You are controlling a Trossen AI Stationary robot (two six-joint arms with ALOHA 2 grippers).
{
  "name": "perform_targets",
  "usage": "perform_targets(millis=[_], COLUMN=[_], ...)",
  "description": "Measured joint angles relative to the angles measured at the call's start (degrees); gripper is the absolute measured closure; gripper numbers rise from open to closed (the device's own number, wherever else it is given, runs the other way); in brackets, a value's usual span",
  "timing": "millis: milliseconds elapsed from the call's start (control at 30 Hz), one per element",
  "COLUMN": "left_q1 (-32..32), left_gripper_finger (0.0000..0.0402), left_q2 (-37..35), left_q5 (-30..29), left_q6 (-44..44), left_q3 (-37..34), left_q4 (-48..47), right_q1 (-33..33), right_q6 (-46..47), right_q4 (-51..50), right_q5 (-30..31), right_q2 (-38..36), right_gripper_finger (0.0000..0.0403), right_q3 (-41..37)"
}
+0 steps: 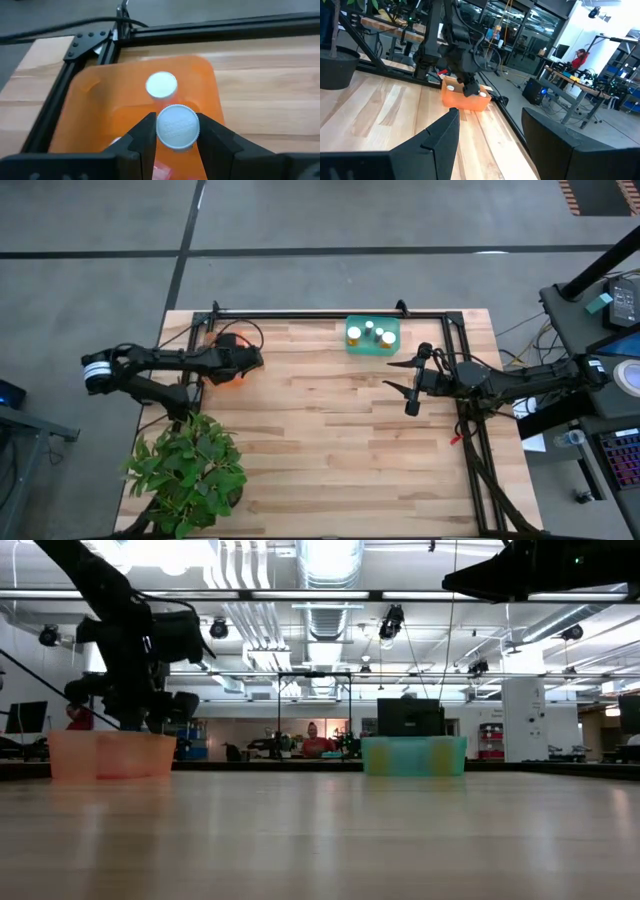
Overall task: Pick and place medicine bottles into bin by pill shape (circle, oval)
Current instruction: Put the blue tablet bottle into the orange bin, then adjust the pink tablet bottle in the orange bin
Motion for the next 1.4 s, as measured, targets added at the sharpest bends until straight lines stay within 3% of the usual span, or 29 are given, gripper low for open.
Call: perform_targets(millis=[233,733,1100,1400], left_q1=[0.4,0.4,0.4,0.3], left_gripper_finger=[0.0297,0.0295,0.0238,0.0230], left_q2=[4.6,5.0,4.8,-0.6], left_q5=[0.0,0.1,1.0,4.2], left_q6=[-4.9,-6.3,-5.7,-0.9], left_q3=[-0.2,-0.2,-0.2,0.5], left_q4=[0.7,0.7,0.3,-1.4], right_q1=[0.0,0.0,0.0,0.0], right_q6=[0.1,0.2,0.2,0.2], right_q4=[0.0,0.0,0.0,0.0], right_q5=[0.0,0.0,0.0,0.0], right_q2=[0.0,0.0,0.0,0.0], right_gripper_finger=[0.0200,0.0200,0.0200,0.0200], right_q3=[0.0,0.0,0.0,0.0])
